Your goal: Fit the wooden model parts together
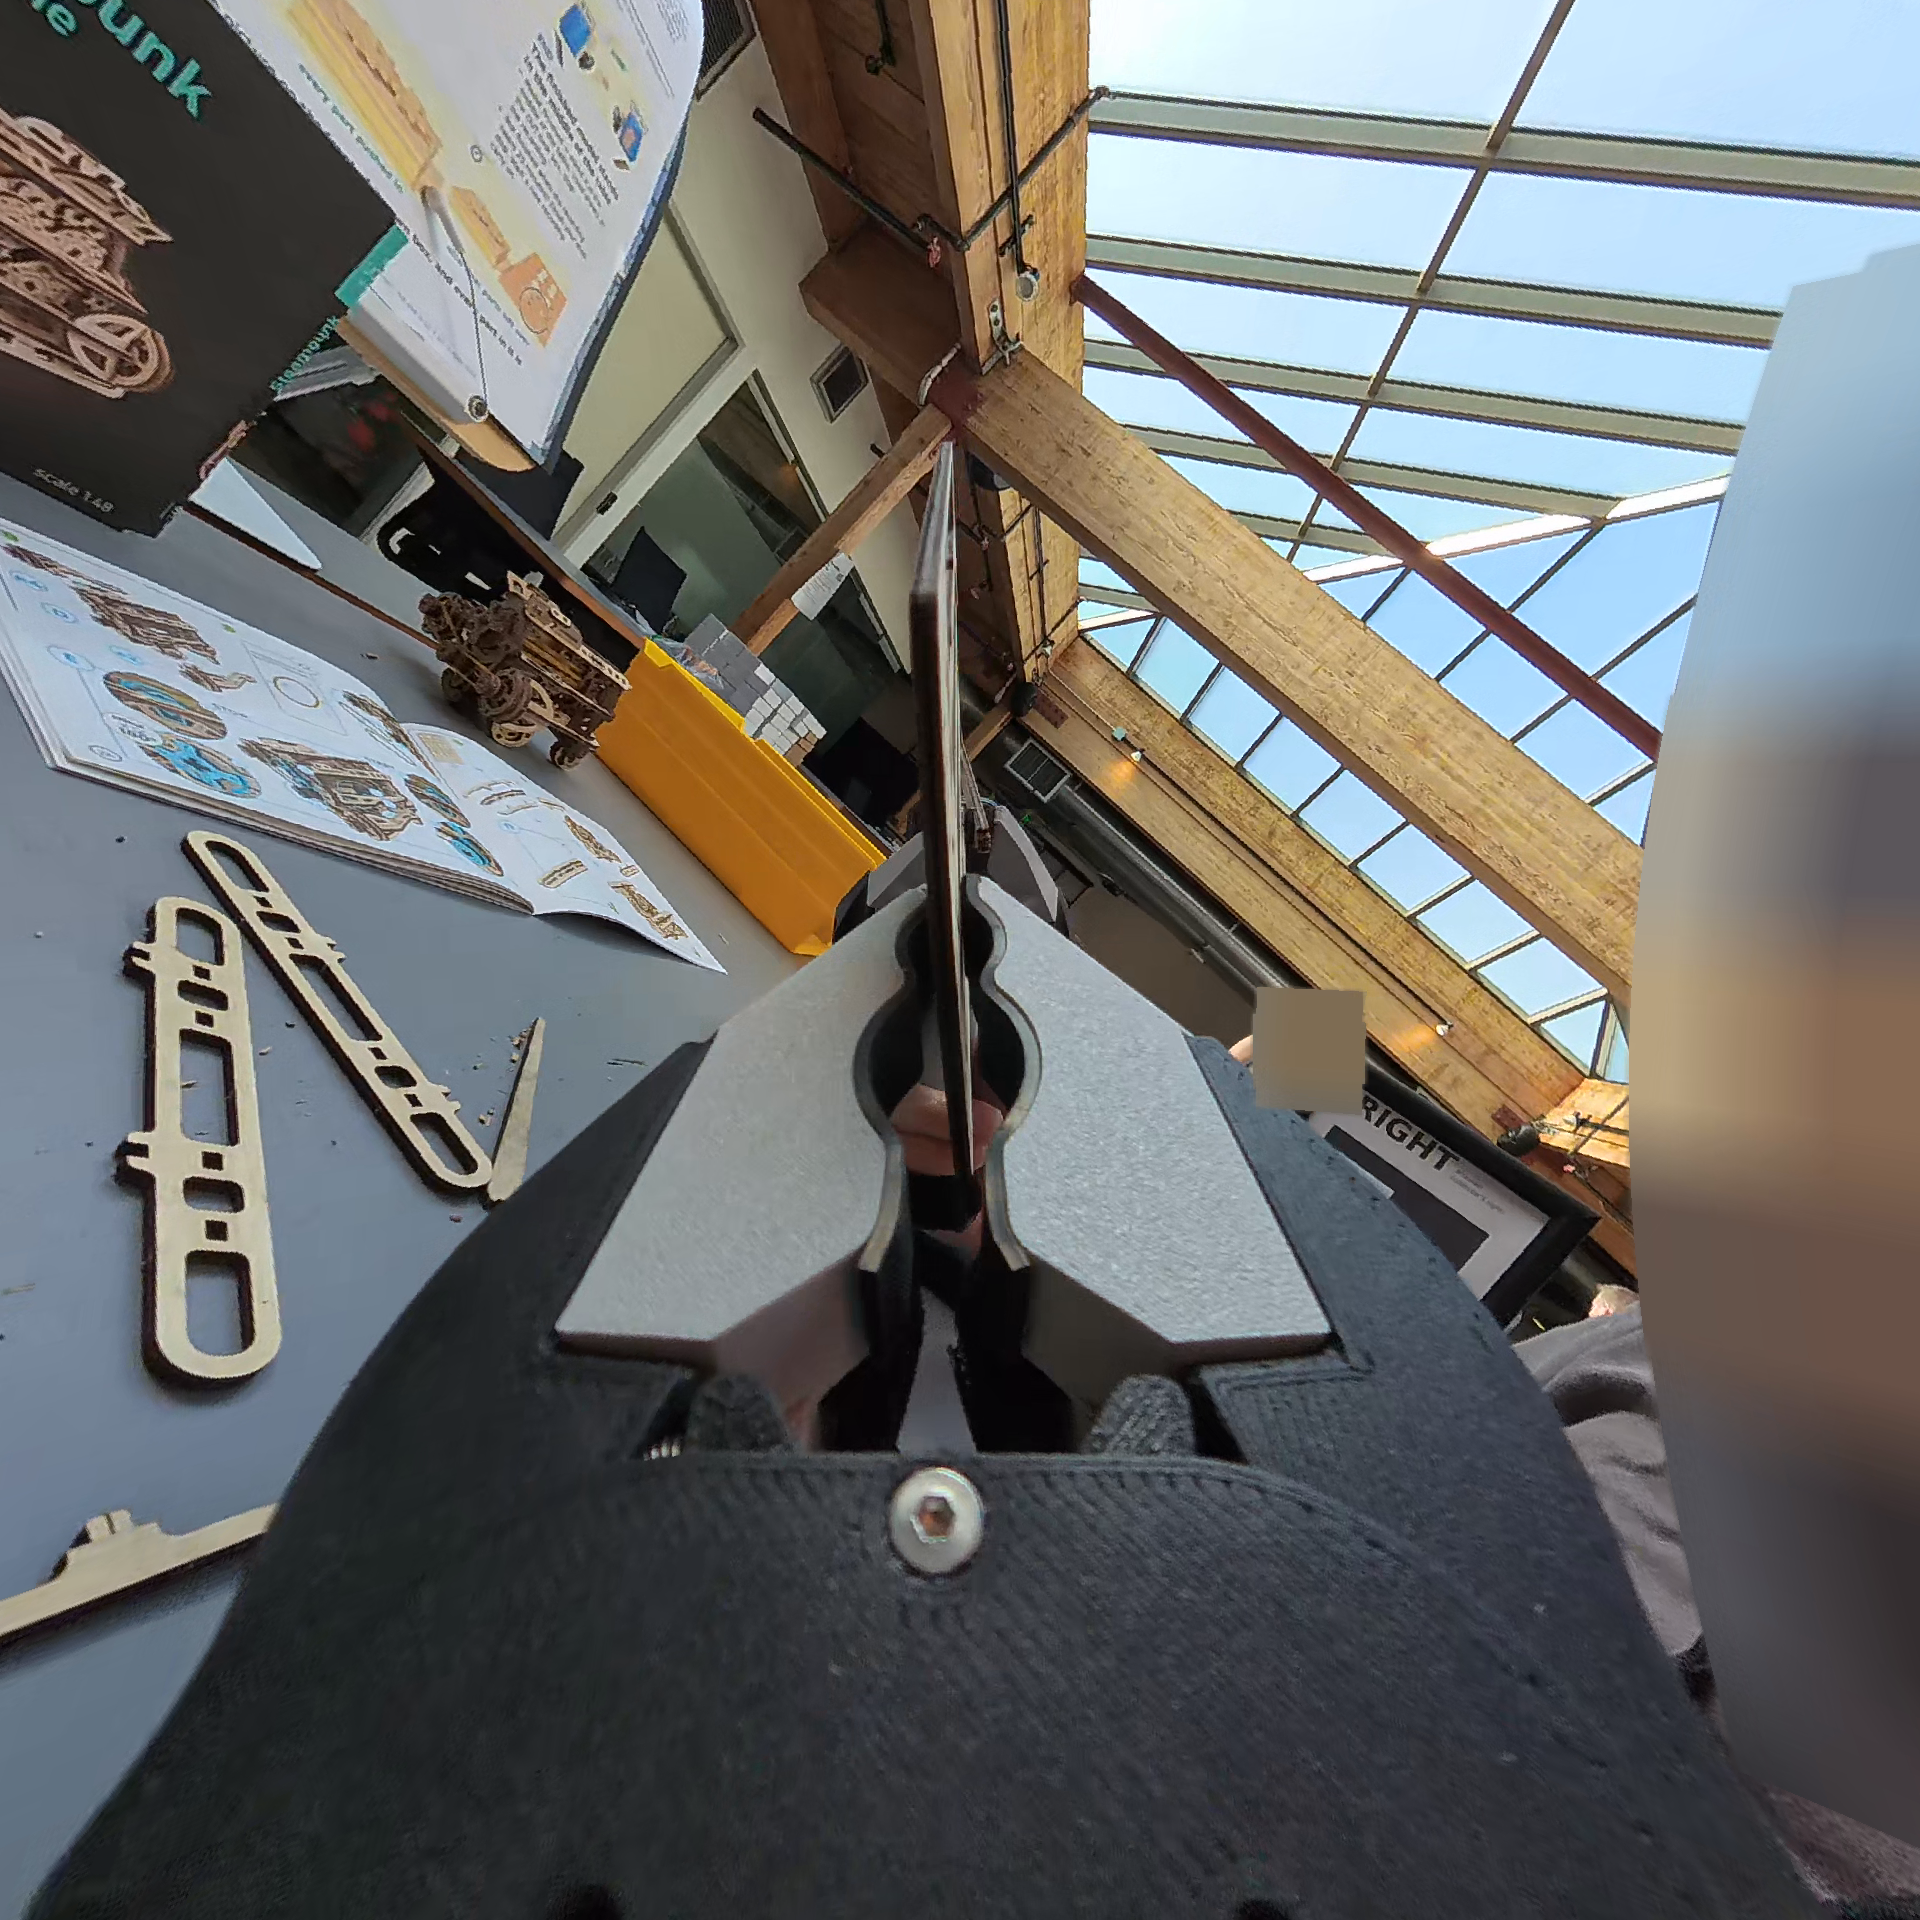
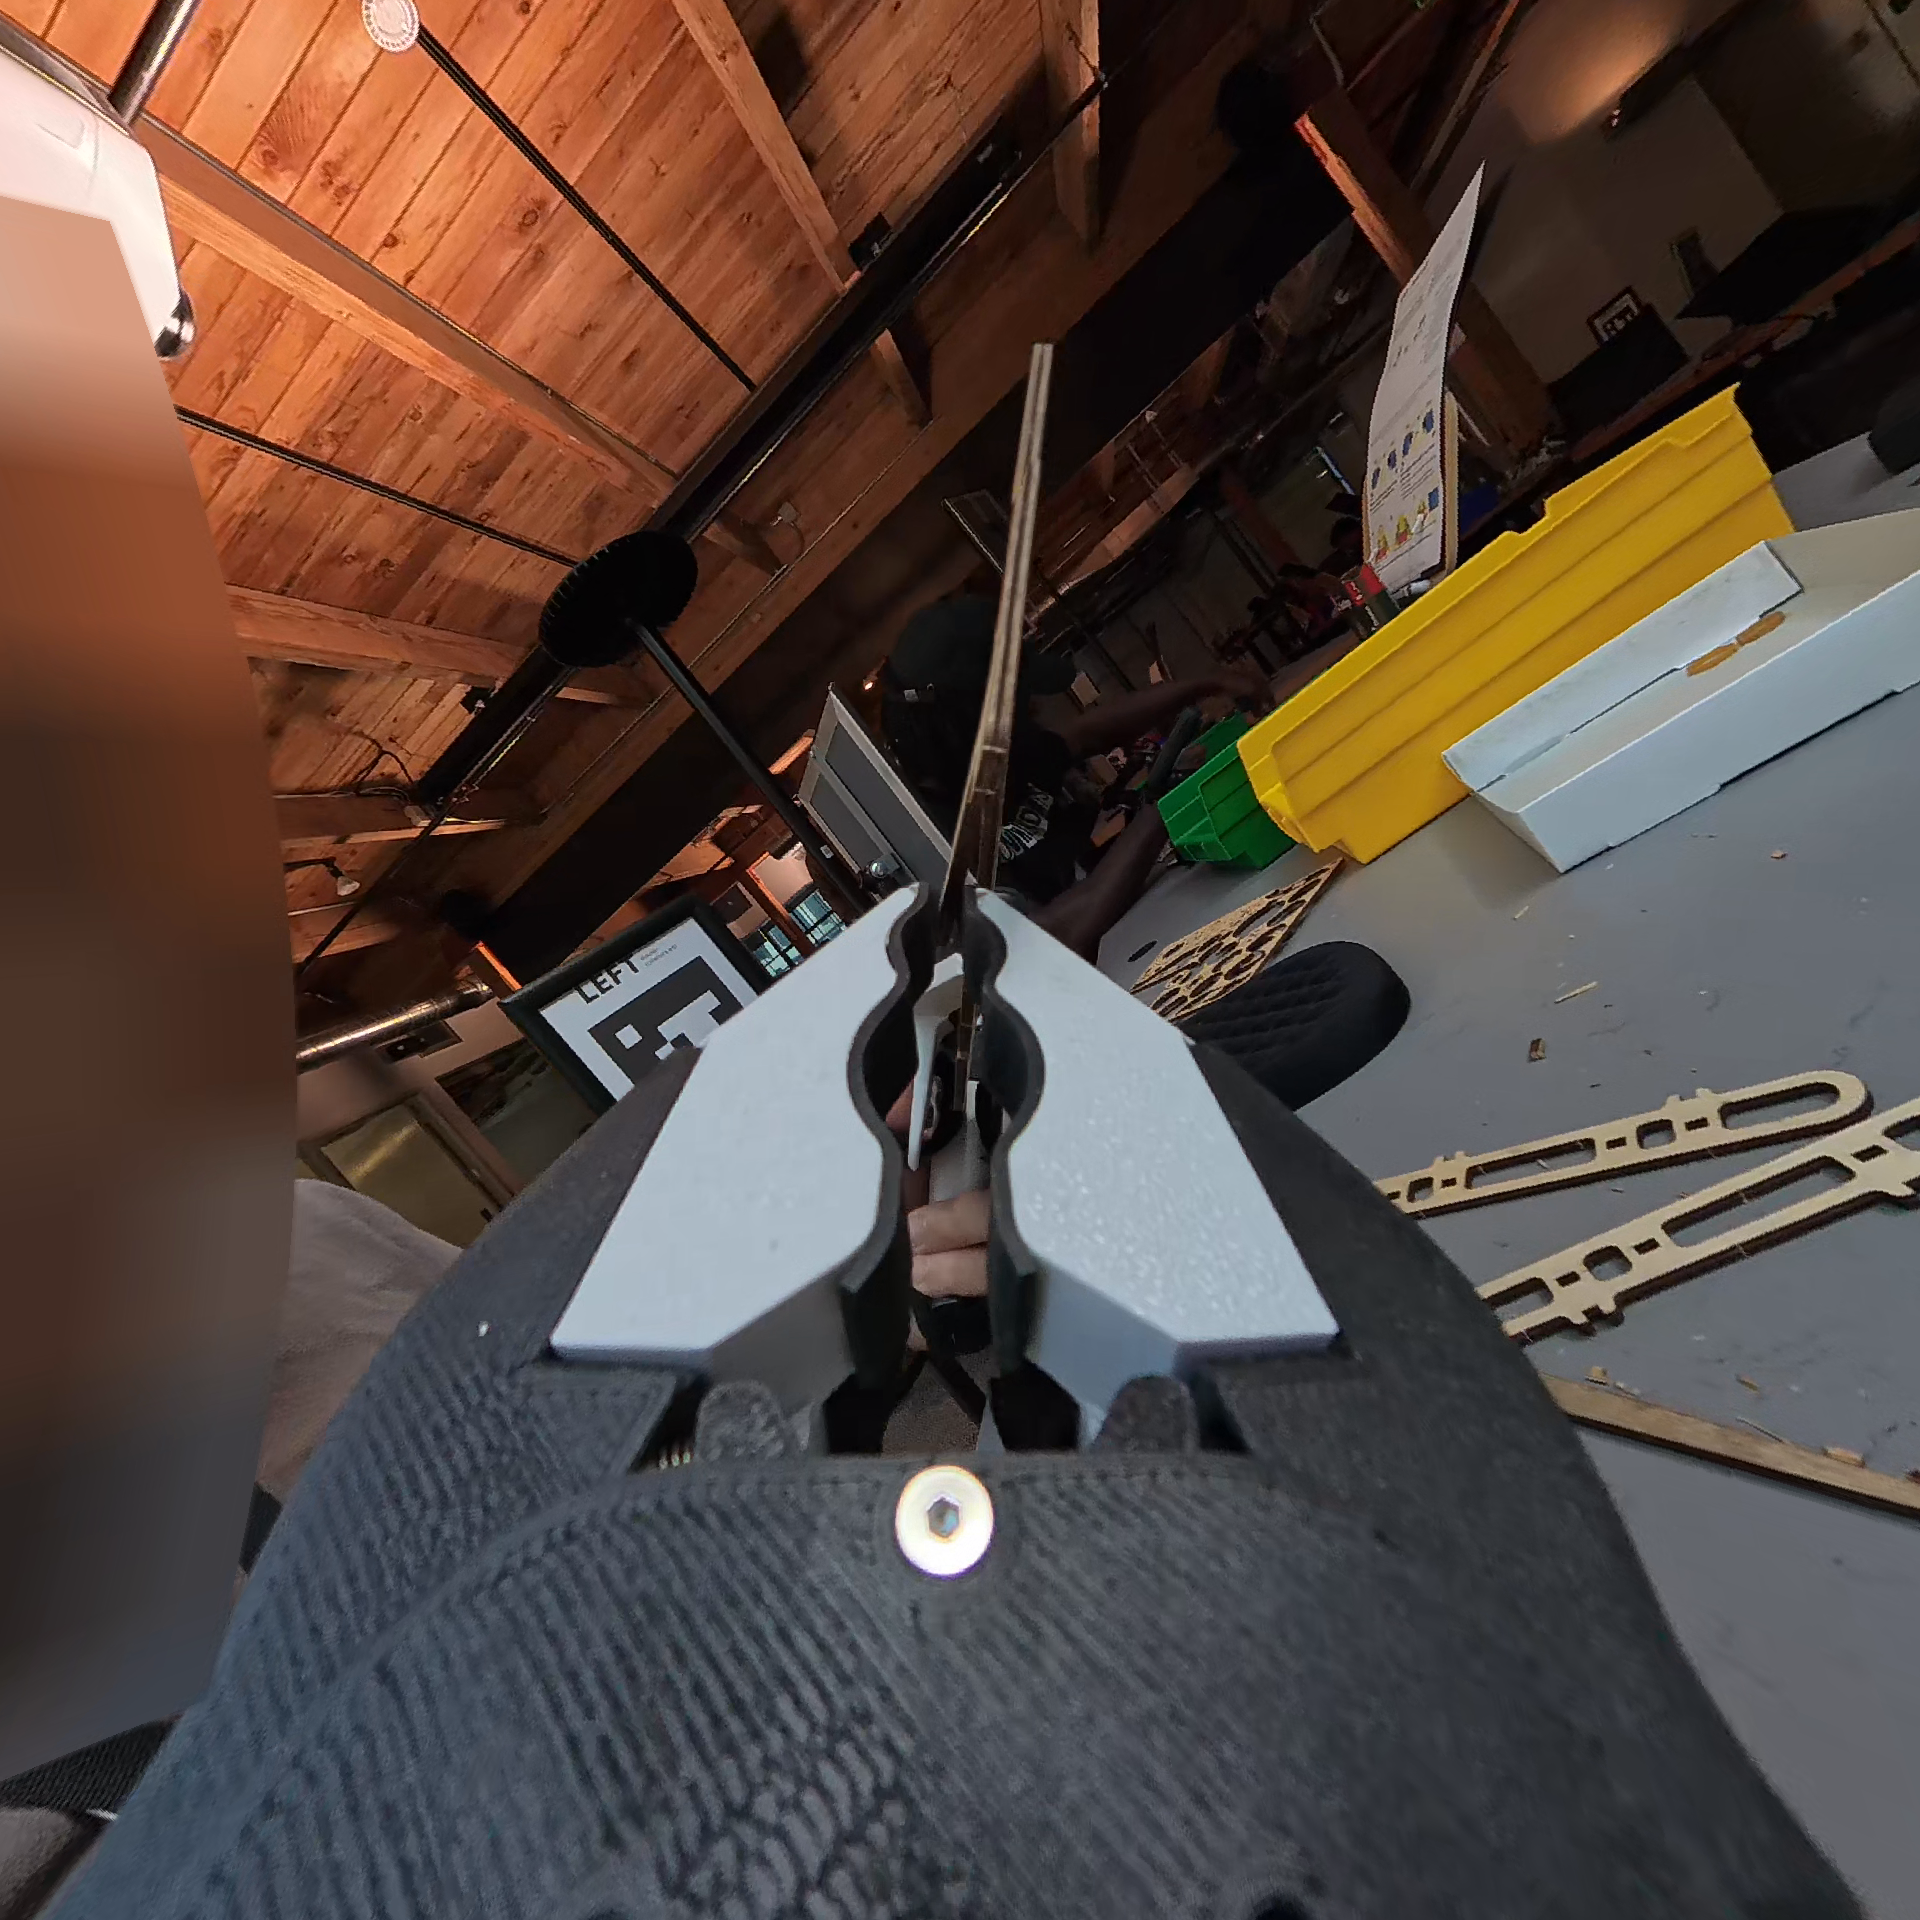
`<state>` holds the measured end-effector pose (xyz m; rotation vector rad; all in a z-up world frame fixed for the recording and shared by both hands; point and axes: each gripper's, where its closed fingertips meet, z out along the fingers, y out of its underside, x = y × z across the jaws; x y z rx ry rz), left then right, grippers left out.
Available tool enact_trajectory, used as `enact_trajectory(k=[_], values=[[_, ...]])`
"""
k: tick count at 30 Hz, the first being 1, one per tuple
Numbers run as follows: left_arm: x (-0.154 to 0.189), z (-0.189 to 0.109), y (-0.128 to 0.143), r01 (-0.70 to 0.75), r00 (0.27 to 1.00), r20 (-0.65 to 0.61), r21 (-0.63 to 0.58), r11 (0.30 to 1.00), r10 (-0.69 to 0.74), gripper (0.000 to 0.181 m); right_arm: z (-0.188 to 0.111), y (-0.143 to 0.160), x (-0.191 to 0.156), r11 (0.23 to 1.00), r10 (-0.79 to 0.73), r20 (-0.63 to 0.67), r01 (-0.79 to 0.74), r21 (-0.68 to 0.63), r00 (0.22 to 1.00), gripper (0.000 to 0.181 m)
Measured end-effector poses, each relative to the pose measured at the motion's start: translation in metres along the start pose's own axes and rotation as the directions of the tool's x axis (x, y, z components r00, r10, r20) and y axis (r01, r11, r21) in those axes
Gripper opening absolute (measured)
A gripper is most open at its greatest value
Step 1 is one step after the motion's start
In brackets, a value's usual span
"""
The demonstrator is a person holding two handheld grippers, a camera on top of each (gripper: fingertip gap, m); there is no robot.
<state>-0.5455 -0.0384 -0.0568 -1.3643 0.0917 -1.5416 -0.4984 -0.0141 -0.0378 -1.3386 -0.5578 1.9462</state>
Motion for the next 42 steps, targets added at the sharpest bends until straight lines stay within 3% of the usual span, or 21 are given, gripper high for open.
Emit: enact_trajectory(k=[7,9,12,17,30,39,42], values=[[-0.001,0.001,0.004,0.013,1.000,0.003,-0.002,1.000,-0.013,0.000,-0.004,-0.001,0.004,0.999,0.020,-0.007,-0.020,0.028,1.000,0.002],[0.000,0.001,0.003,0.016,1.000,0.001,0.011,1.000,-0.016,0.000,-0.005,-0.001,0.007,0.999,0.020,-0.026,-0.019,0.033,0.999,0.013],[0.003,0.002,0.003,0.013,1.000,-0.003,0.016,1.000,-0.013,0.000,-0.005,0.001,0.007,1.000,0.021,-0.024,-0.020,0.021,0.999,0.015],[0.005,0.004,0.002,-0.001,1.000,-0.002,0.020,1.000,0.001,0.000,-0.003,0.004,-0.002,0.999,0.035,0.030,-0.035,0.004,0.999,0.005],[0.008,0.007,0.008,-0.046,0.999,0.013,0.006,0.999,0.046,0.000,-0.008,0.004,-0.004,0.996,0.083,0.054,-0.085,0.030,0.995,0.001],[0.013,0.009,0.016,-0.061,0.998,0.013,-0.011,0.998,0.061,0.000,-0.013,0.003,-0.006,0.994,0.086,0.063,-0.090,0.068,0.994,0.001],[0.015,0.009,0.016,-0.041,0.999,-0.001,0.000,0.999,0.041,0.000,-0.012,0.003,-0.004,0.992,0.090,0.051,-0.094,0.078,0.995,0.010]])
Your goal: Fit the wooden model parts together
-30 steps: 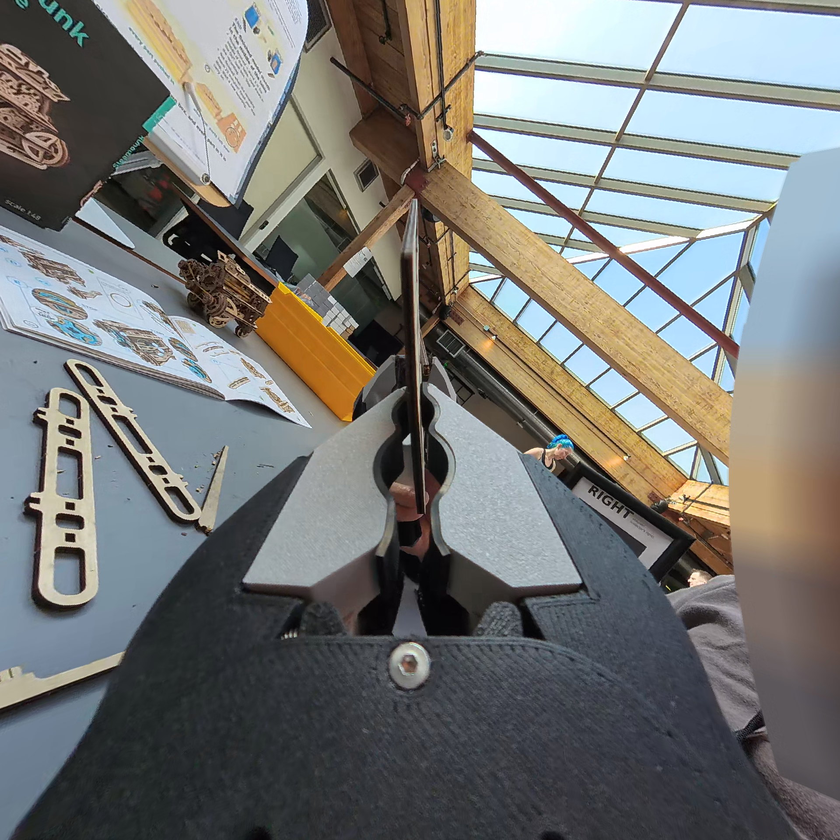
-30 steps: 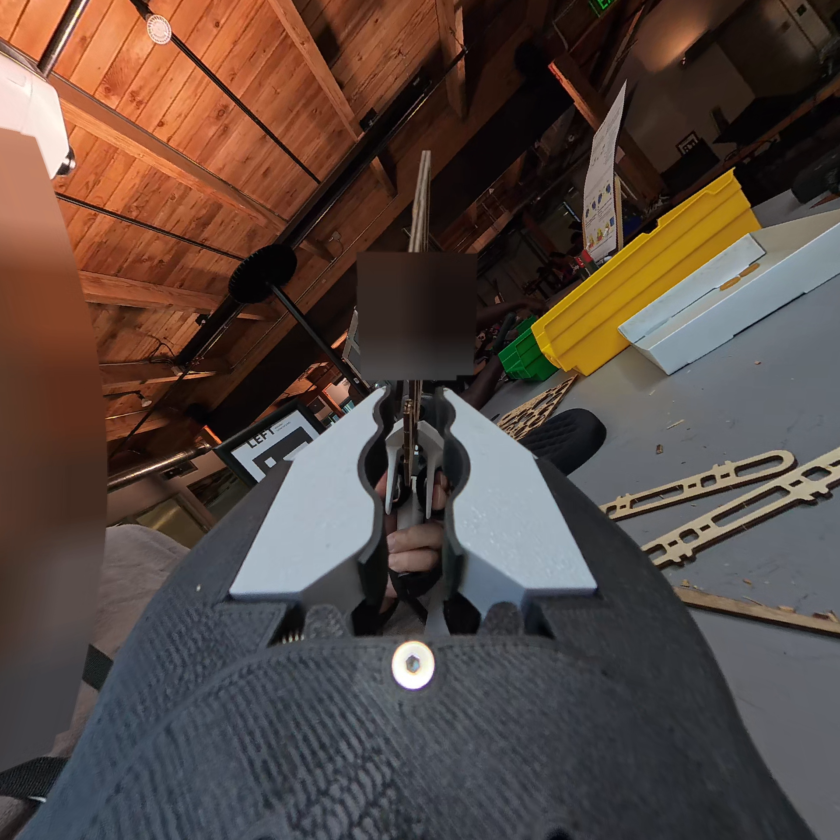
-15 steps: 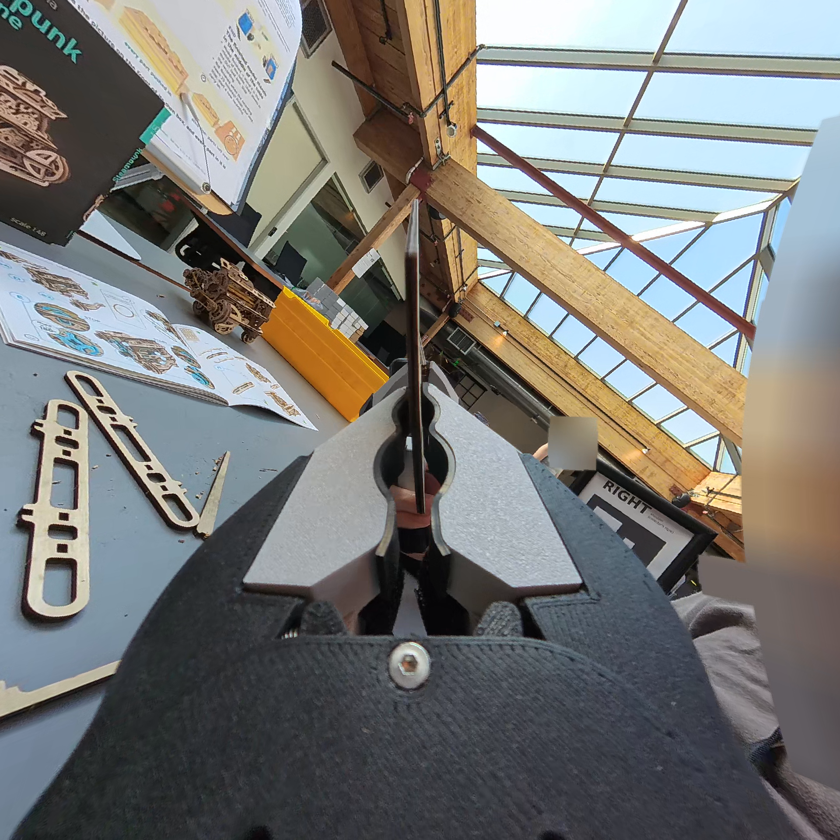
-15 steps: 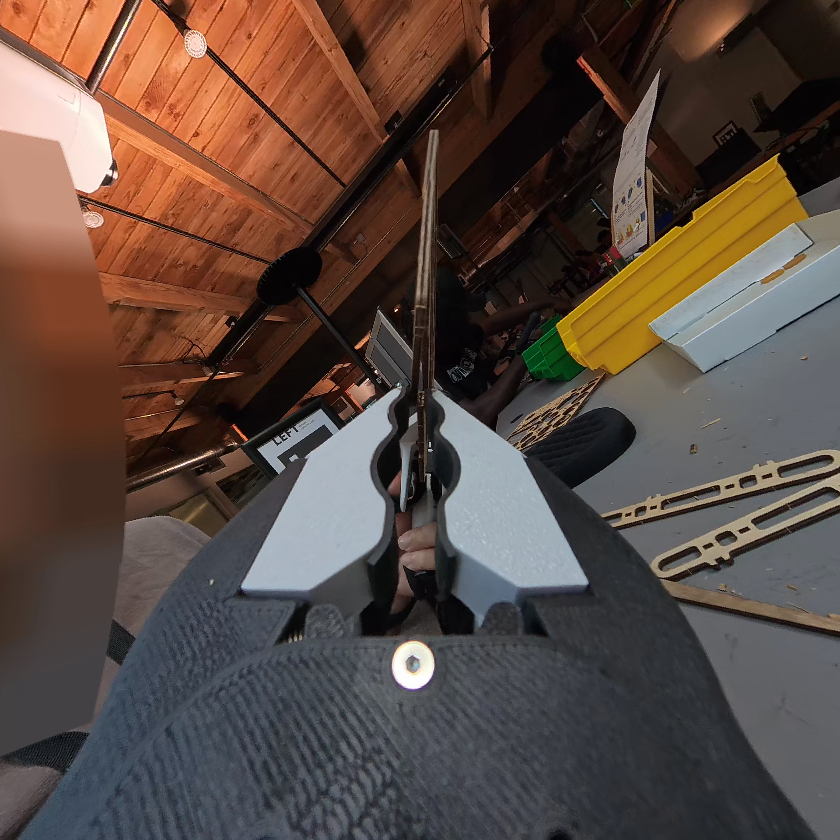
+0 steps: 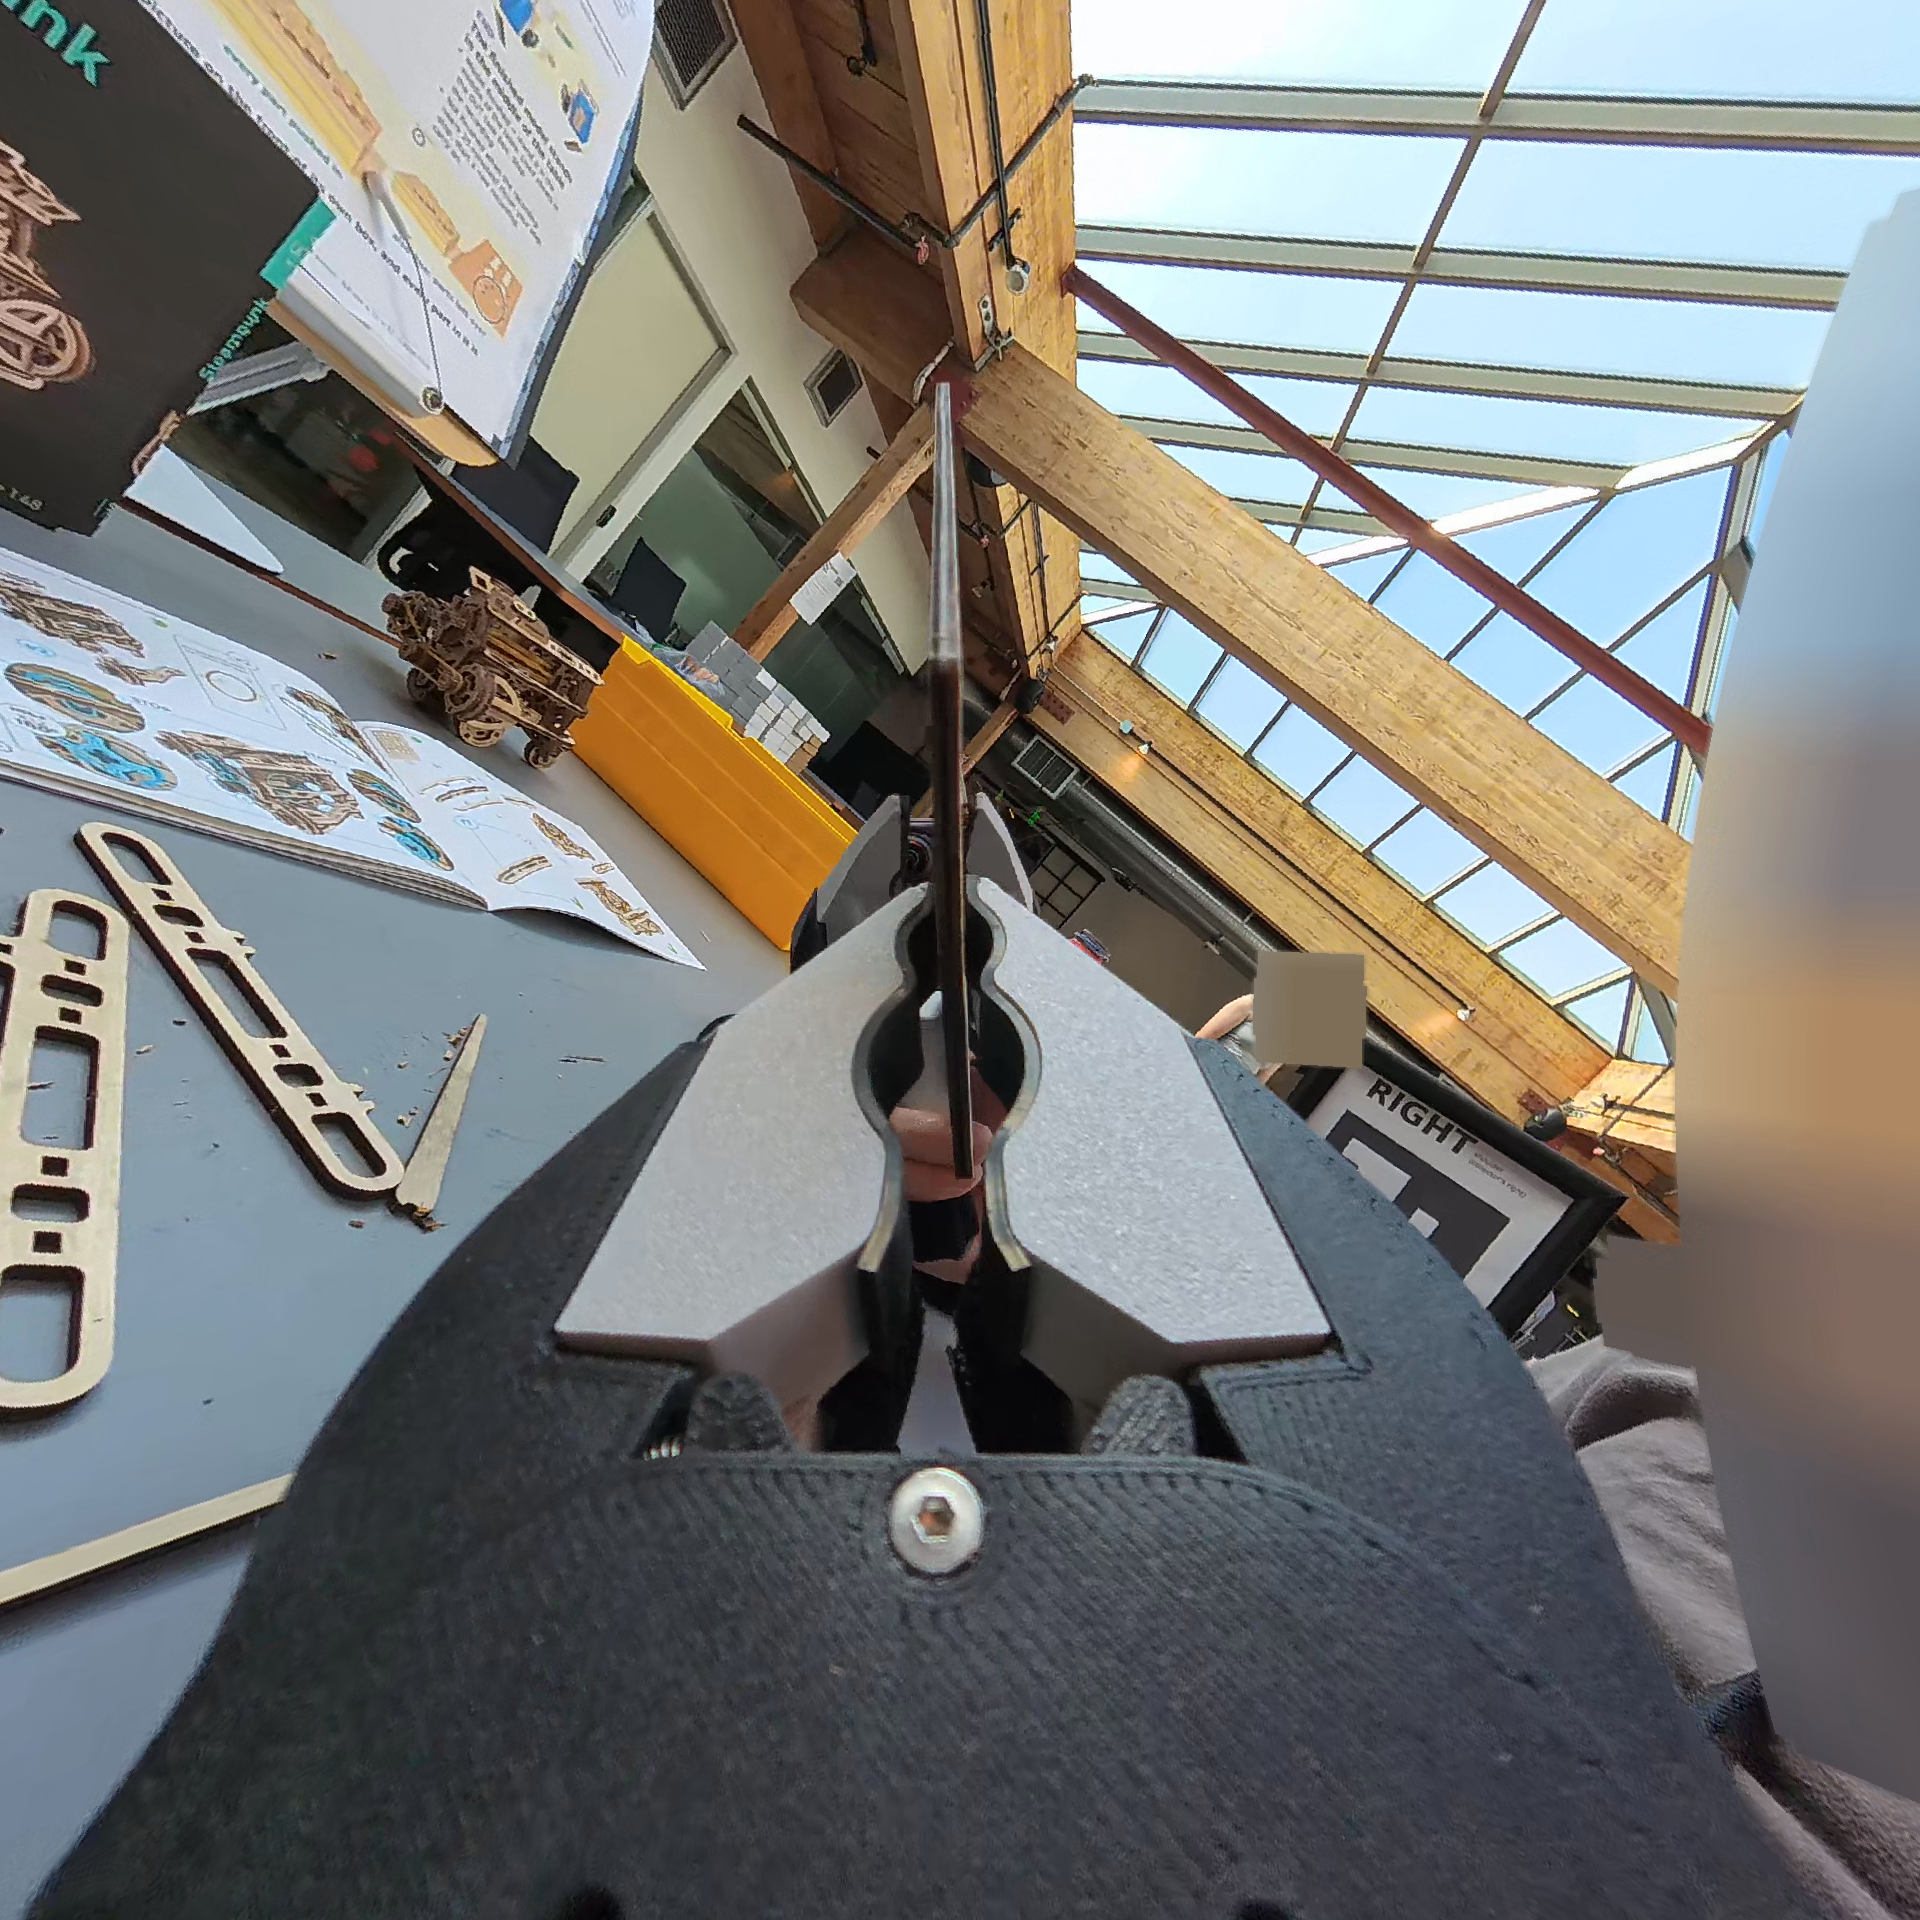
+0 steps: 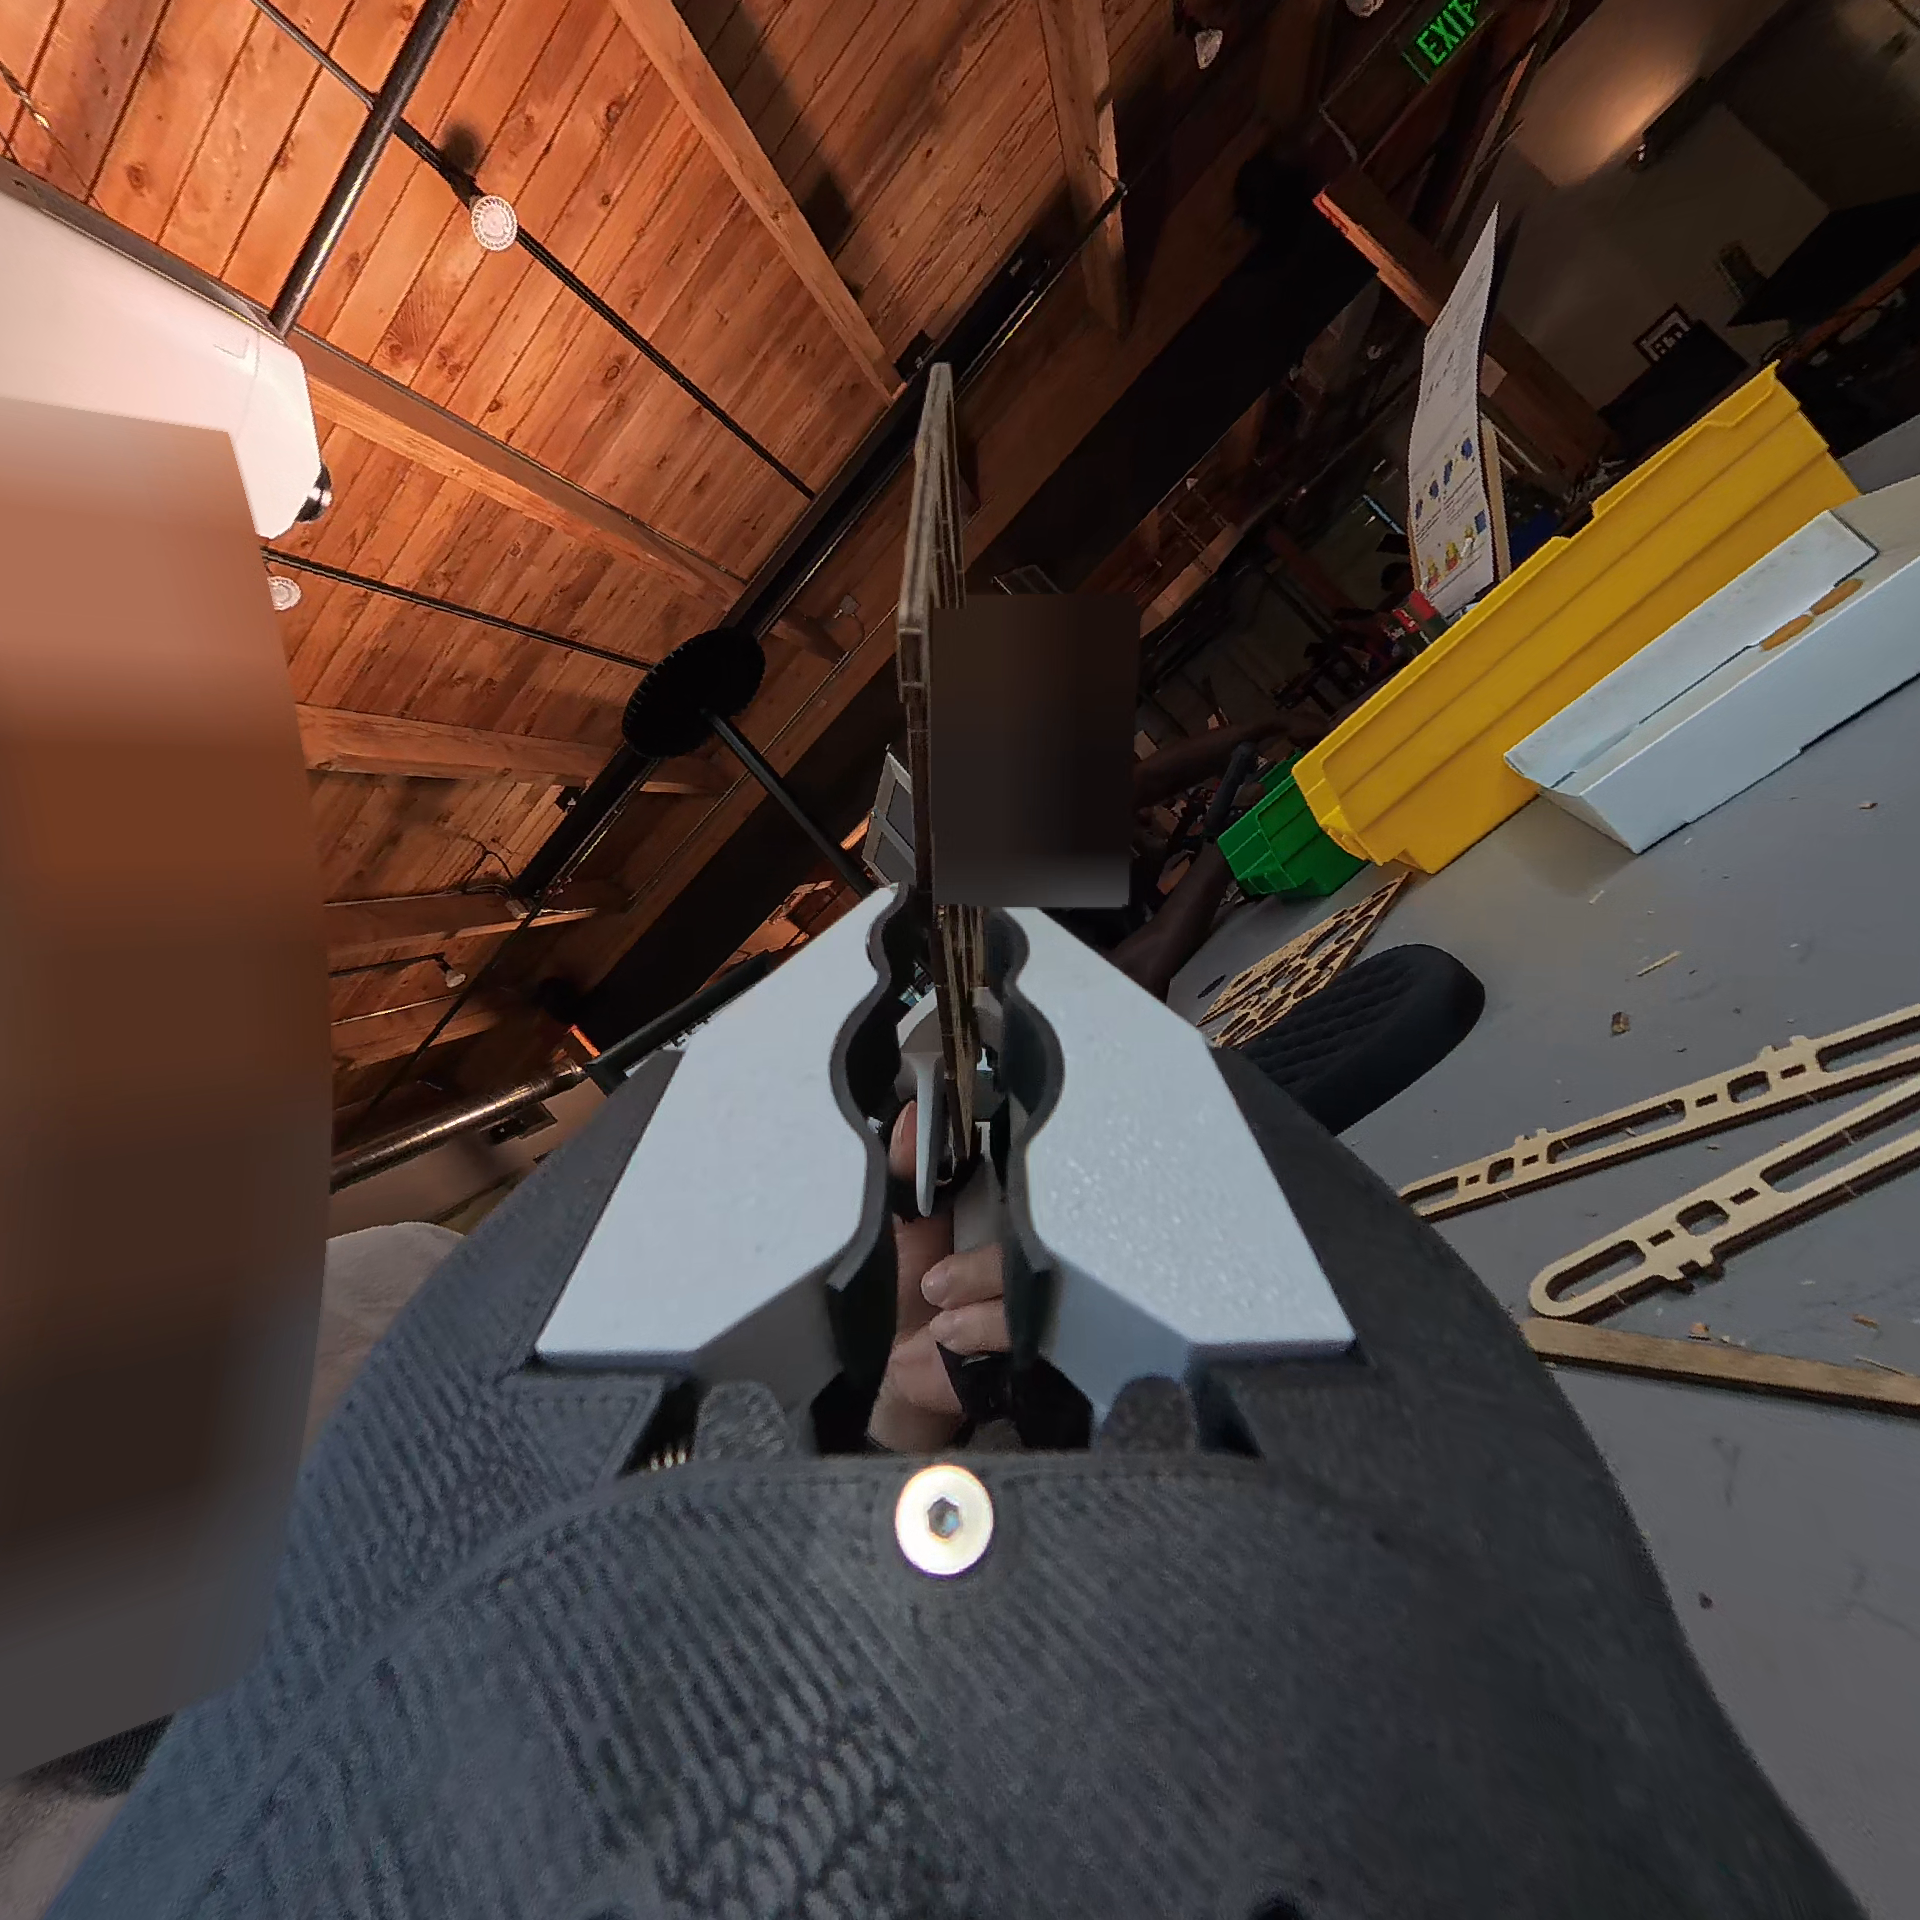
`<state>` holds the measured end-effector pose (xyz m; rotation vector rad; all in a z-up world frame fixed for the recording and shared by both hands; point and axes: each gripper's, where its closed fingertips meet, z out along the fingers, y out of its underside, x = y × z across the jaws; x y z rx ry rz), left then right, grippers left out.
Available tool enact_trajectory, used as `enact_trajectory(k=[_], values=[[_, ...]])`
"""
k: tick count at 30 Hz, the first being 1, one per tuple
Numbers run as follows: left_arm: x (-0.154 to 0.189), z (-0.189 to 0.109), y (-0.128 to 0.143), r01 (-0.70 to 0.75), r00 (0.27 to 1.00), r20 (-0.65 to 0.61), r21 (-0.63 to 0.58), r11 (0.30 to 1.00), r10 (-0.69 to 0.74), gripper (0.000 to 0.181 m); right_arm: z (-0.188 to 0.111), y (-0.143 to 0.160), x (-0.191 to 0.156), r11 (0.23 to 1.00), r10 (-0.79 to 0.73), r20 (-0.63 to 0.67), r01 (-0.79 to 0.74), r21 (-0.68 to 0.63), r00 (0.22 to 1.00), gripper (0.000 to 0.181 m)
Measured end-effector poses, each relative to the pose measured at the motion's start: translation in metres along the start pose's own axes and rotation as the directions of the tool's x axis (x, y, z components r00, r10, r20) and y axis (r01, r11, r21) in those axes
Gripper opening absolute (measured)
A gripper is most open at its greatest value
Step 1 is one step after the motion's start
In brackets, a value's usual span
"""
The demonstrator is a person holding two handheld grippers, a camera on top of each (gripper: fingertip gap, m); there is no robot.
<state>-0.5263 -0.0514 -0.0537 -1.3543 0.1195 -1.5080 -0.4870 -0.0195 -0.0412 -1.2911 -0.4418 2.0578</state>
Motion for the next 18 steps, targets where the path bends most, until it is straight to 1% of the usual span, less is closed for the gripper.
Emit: enact_trajectory(k=[2,4,6,7,9,12,15,18], values=[[-0.0001,-0.0005,0.0001,0.010,1.000,-0.005,0.006,1.000,-0.010,0.000,0.0000,0.0003,0.0015,1.000,0.000,-0.010,0.000,0.003,1.000,0.015],[-0.0008,-0.0005,0.0010,0.012,1.000,-0.004,0.005,1.000,-0.012,0.000,-0.0001,0.0010,-0.0015,1.000,0.008,0.010,-0.008,0.000,1.000,0.008],[-0.0008,-0.0003,0.0016,0.016,1.000,-0.008,0.005,1.000,-0.016,0.000,-0.0001,0.0012,-0.0035,1.000,0.016,0.023,-0.016,-0.003,1.000,0.007],[-0.0011,-0.0001,0.0017,0.015,1.000,-0.007,0.006,1.000,-0.015,0.000,0.0000,0.0015,-0.0051,1.000,0.019,0.032,-0.019,-0.005,0.999,0.003],[-0.0009,0.0003,0.0020,0.011,1.000,-0.006,0.008,1.000,-0.011,0.000,-0.0002,0.0013,-0.0061,1.000,0.027,0.039,-0.026,-0.007,0.999,0.003],[-0.0022,0.0004,0.0031,-0.003,1.000,0.006,0.005,1.000,0.003,0.000,-0.0019,0.0024,-0.0043,1.000,0.003,0.015,-0.002,-0.029,1.000,0.001],[-0.0044,0.0014,0.0066,-0.022,0.999,0.027,-0.001,1.000,0.022,0.000,-0.0040,0.0023,0.0003,0.997,-0.064,-0.054,0.061,-0.057,0.996,0.000],[-0.0028,0.0031,0.0076,-0.020,1.000,0.020,0.014,1.000,0.019,0.000,-0.0024,-0.0011,-0.0030,0.994,-0.100,-0.062,0.097,-0.047,0.993,0.000]])
